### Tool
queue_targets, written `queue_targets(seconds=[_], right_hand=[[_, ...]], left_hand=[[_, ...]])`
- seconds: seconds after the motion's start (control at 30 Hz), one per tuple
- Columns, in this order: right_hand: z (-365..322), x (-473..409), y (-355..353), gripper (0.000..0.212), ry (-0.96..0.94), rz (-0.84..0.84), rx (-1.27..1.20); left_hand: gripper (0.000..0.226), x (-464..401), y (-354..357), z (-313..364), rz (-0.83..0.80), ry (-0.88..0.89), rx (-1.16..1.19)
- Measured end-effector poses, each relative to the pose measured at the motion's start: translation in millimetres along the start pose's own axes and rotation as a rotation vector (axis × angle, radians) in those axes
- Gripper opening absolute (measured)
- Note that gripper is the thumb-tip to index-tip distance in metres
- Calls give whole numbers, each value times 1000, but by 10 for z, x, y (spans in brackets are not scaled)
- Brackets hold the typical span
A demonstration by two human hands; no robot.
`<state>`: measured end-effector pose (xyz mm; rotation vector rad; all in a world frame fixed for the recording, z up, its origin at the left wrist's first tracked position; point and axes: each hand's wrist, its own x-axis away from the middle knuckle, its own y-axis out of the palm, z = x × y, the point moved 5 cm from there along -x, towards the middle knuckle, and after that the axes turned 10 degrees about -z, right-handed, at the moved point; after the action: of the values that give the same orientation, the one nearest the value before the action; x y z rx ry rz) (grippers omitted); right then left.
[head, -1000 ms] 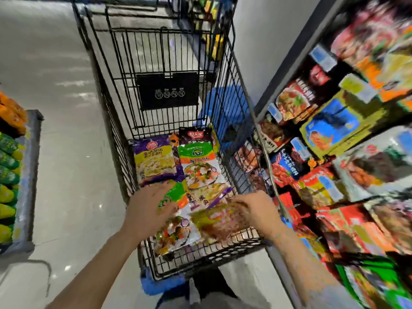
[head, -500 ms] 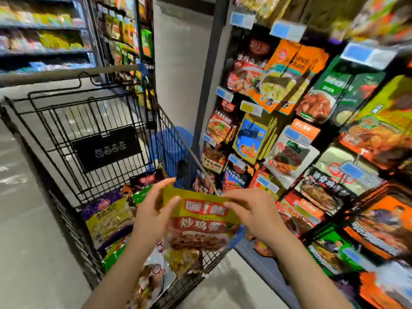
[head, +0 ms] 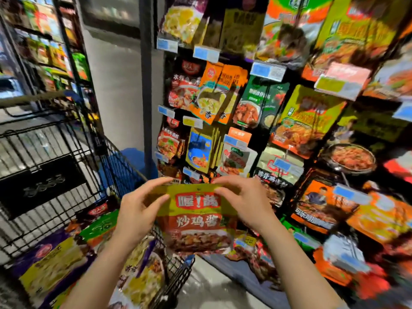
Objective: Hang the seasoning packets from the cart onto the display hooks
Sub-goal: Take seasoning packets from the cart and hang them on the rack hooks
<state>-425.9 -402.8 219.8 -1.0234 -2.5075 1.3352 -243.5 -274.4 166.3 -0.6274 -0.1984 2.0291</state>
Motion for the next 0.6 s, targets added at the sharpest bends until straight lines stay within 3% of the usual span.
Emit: queue_targets(seconds=[0.37, 0.47, 0.6], right_hand=[[-717, -773, 1179, 13, -303, -259, -8], [-693, -939, 1653, 13, -335, -367, 53], [-434, -1118, 2326, 20, -286, -521, 248]], left_hand=[[40, 742, -1082, -621, 279, -281, -128], [48, 997, -1239, -936, 359, -452, -199], [34, 1355, -1252, -1457, 377, -757, -237]])
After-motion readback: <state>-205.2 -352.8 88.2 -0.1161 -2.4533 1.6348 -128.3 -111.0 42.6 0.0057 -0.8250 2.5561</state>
